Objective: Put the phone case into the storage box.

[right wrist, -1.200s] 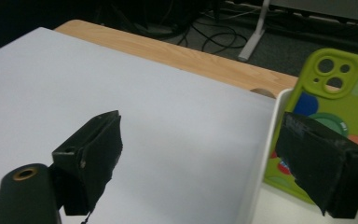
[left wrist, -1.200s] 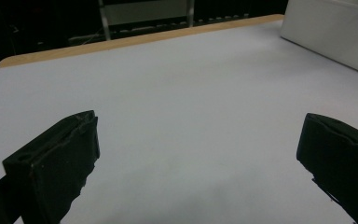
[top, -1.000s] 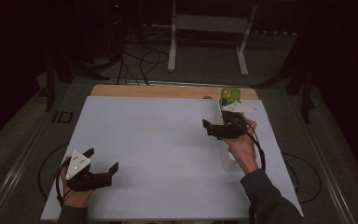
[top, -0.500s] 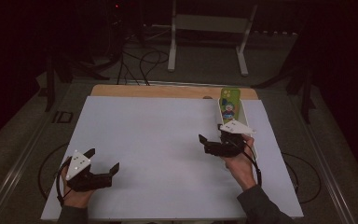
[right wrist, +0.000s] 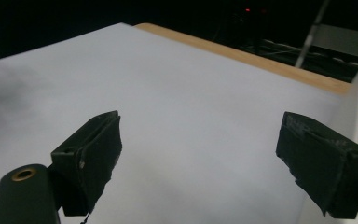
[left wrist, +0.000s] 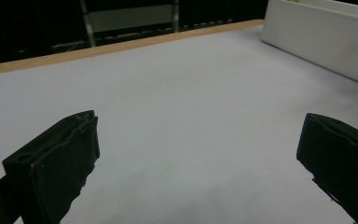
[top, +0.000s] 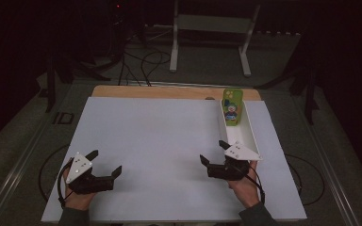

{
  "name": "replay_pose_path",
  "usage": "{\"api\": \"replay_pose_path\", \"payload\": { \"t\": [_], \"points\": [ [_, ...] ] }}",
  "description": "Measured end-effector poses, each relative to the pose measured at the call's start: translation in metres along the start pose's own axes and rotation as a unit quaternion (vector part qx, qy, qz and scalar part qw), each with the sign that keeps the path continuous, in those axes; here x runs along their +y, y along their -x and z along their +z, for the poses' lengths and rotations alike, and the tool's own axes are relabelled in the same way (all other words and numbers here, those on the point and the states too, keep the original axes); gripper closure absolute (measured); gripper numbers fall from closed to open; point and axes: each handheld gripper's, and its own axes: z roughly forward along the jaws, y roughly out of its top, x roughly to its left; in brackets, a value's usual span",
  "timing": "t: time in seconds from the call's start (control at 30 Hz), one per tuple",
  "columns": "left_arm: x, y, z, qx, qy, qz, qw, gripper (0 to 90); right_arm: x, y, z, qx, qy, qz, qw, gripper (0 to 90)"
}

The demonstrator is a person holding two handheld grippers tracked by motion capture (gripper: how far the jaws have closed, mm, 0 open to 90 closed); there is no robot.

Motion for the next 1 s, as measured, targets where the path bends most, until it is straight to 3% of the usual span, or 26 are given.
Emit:
{"api": "replay_pose_path", "payload": {
  "t": [0.1,0.3,0.57,1.0],
  "points": [
    [-0.001,0.0,0.0,-0.004,0.0,0.002,1.0,0.0,-0.008,-0.005,-0.002,0.007,-0.003,-0.015,0.9999,13.1],
    [-0.002,0.003,0.002,-0.01,0.001,0.008,0.9999,0.0,-0.018,-0.004,-0.007,0.022,0.012,-0.006,0.9997,12.8],
    [-0.002,0.007,0.003,-0.019,0.003,0.016,0.9997,0.0,-0.024,0.001,-0.016,0.02,0.045,0.004,0.9988,12.8],
    [-0.002,0.008,0.004,-0.021,0.001,0.022,0.9995,0.0,-0.032,0.006,-0.024,0.021,0.055,0.012,0.9982,12.9]
  ]
}}
